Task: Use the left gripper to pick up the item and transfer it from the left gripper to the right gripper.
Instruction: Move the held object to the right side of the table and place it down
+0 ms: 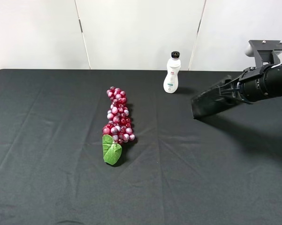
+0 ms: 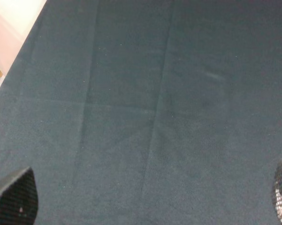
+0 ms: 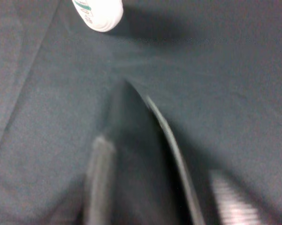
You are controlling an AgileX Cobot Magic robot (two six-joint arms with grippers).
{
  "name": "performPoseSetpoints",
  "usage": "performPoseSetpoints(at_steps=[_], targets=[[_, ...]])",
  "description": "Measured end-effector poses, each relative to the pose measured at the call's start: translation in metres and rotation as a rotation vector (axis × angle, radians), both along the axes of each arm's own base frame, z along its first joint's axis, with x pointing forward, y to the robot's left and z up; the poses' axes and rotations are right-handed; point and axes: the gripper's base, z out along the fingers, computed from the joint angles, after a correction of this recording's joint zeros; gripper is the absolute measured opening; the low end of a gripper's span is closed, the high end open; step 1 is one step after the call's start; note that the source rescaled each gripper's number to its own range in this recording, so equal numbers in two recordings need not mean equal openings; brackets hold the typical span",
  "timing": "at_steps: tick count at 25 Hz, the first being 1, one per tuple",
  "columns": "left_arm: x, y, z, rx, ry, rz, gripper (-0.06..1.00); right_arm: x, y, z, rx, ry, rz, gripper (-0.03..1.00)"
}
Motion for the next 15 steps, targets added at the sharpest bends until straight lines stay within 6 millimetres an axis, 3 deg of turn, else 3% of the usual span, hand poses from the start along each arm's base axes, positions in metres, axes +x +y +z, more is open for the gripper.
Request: performPoseSetpoints(at_steps=[2,4,15], targets=[[0.0000,0.0000,0.0000,0.000,0.000,0.000,1.00,0.0000,0.0000,0.0000,0.008,0.003,-0.008,0.89],[0.0000,0.0000,0.0000,0.000,0.000,0.000,1.00,-0.0001,0.0001,0.0000,0.010,0.004,-0.010,0.96],[0.0000,0.0000,0.0000,0.000,0.000,0.000,1.00,-0.0001,0.0001,-0.0001,0.013,0.006,-0.012,1.00]])
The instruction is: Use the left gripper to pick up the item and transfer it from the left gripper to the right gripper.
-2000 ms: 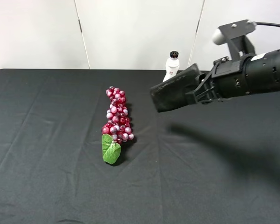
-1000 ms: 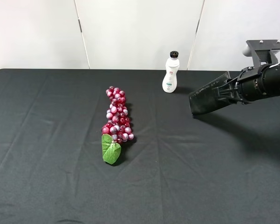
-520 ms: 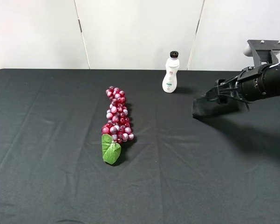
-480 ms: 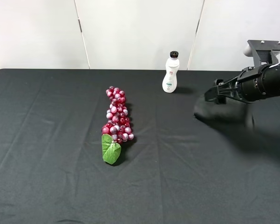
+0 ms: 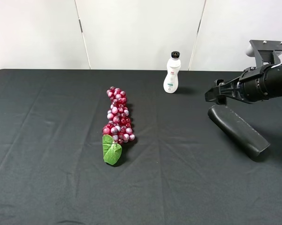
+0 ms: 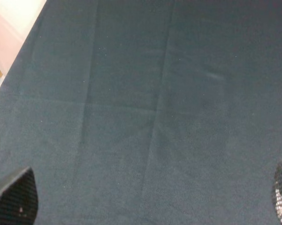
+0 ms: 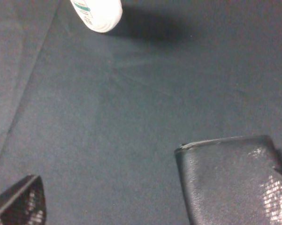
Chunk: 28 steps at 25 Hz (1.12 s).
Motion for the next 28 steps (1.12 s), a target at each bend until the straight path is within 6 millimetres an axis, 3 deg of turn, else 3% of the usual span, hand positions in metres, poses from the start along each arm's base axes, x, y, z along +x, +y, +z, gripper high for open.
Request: performPoseSetpoints(at_steps=[5,14,21,28], targets=[[0.000,0.000,0.000,0.000,0.000,0.000,1.00,-0.003,0.001,0.004,0.009,0.000,0.011,1.00],[0.000,0.000,0.000,0.000,0.000,0.000,1.00,-0.024,0.005,0.032,0.058,-0.018,0.068,1.00],[0.000,0.000,0.000,0.000,0.000,0.000,1.00,-0.053,0.001,0.059,0.044,-0.039,0.089,1.00],[0.000,0.000,0.000,0.000,0.000,0.000,1.00,-0.097,-0.004,0.086,0.041,-0.032,0.087,1.00]])
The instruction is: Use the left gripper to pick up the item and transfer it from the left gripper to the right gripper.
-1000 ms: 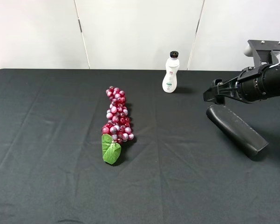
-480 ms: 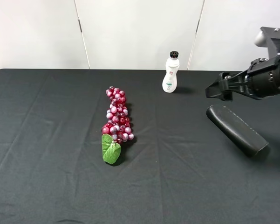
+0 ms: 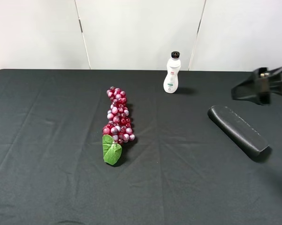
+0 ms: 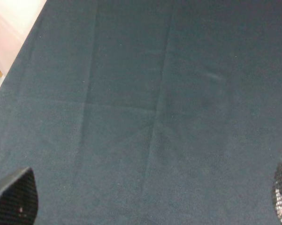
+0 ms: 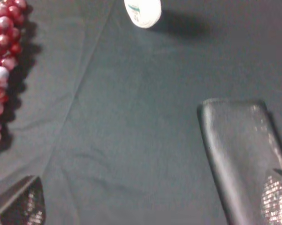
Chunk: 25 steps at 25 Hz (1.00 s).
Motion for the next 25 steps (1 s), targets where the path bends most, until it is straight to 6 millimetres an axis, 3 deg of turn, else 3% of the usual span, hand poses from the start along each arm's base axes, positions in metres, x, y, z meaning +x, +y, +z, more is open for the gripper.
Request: performPoseSetpoints(at_steps=[6,14,25], targets=[[0.000,0.000,0.000,0.000,0.000,0.000,1.00,-0.045,-0.006,0.013,-0.003,0.048,-0.017,1.00],[0.000,0.000,0.000,0.000,0.000,0.000,1.00,-0.102,-0.020,0.015,-0.065,0.166,-0.065,1.00],[0.000,0.000,0.000,0.000,0.000,0.000,1.00,-0.158,-0.042,0.024,-0.106,-0.091,-0.222,1.00]])
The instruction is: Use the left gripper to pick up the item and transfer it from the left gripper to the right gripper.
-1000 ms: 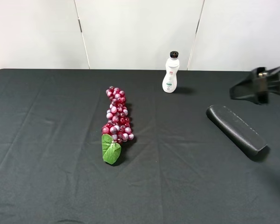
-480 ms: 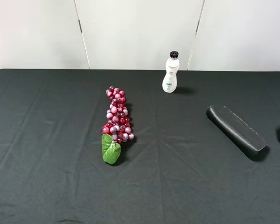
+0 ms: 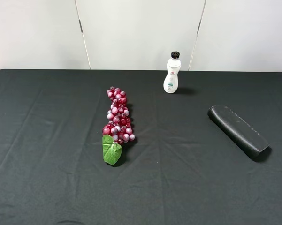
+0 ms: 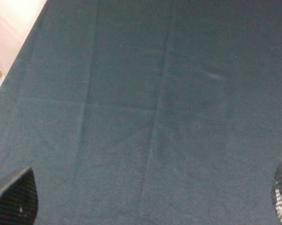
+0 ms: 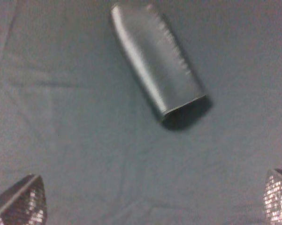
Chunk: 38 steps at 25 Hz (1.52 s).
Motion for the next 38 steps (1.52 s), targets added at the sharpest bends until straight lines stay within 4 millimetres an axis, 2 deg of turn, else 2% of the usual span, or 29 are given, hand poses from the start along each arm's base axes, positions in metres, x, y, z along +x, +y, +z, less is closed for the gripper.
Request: performPoseSetpoints(at_steps=[10,13,19,34,38], targets=[[0.000,0.000,0.000,0.000,0.000,0.000,1.00,-0.029,-0.006,-0.021,0.040,-0.255,-0.036,1.00],[0.000,0.000,0.000,0.000,0.000,0.000,1.00,-0.025,-0.006,-0.031,0.036,-0.226,-0.037,1.00],[0.000,0.000,0.000,0.000,0.000,0.000,1.00,-0.018,-0.004,-0.035,0.039,-0.256,-0.033,1.00],[0.000,0.000,0.000,0.001,0.000,-0.001,1.00,-0.017,-0.004,-0.035,0.040,-0.262,-0.033,1.00],[0.000,0.000,0.000,0.001,0.000,-0.001,1.00,-0.018,-0.004,-0.035,0.031,-0.265,-0.103,1.00]])
